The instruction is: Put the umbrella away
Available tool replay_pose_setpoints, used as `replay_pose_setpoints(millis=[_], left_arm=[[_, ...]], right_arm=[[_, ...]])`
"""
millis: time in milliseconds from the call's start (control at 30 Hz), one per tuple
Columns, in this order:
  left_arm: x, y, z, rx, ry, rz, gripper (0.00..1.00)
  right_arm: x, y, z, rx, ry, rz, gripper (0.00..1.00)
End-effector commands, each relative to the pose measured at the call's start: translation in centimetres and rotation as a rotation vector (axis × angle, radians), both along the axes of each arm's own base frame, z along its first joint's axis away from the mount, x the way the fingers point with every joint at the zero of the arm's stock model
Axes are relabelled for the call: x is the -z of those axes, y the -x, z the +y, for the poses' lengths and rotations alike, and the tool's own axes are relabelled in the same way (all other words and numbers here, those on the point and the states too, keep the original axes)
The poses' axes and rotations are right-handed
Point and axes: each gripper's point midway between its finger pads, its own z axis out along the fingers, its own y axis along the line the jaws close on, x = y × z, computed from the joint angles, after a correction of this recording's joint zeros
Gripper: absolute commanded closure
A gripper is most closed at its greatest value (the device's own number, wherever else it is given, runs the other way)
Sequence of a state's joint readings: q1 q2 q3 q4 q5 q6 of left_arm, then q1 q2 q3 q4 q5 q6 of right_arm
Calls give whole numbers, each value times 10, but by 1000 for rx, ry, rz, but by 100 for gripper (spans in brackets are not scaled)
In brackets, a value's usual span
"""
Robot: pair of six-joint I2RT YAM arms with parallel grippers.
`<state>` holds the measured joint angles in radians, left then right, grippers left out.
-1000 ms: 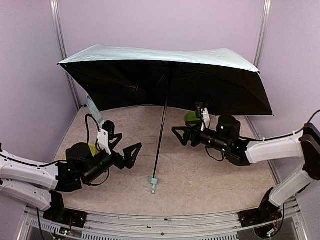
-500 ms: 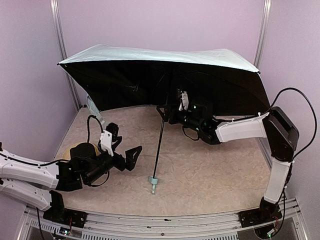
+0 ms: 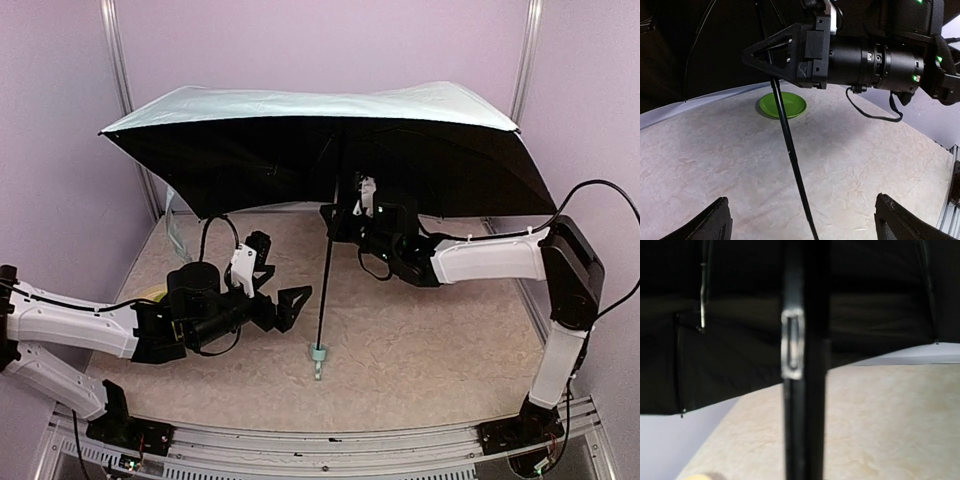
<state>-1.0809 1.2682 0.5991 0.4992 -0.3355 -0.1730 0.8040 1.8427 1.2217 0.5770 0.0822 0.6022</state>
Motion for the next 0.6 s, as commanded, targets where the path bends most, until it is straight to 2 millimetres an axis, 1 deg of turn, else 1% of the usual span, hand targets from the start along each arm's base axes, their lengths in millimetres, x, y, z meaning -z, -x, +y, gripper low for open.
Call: replay_pose_setpoints(millis=[0, 100, 200, 300, 367, 467, 567], left_arm=[[-16, -11, -20, 53, 85, 35, 4], [-14, -21, -31, 65, 86, 41, 4], [-8, -35, -35, 33, 65, 79, 5], [-11, -34, -43, 68, 54, 71, 9], [-15, -32, -45, 85, 63, 53, 15], [-19, -31, -45, 93, 81, 39, 35], [-21, -29, -47, 112, 94, 27, 45]], right_arm=[[-80, 19, -11, 196, -20, -114, 100], [-99, 42, 4, 182, -20, -148, 100], [-123, 55, 6, 210, 7, -199, 100], [-141, 67, 6, 194, 2, -230, 100], [-150, 73, 8, 179, -11, -240, 100], [-156, 81, 11, 156, -21, -245, 100], [-158, 87, 14, 129, -34, -237, 100]])
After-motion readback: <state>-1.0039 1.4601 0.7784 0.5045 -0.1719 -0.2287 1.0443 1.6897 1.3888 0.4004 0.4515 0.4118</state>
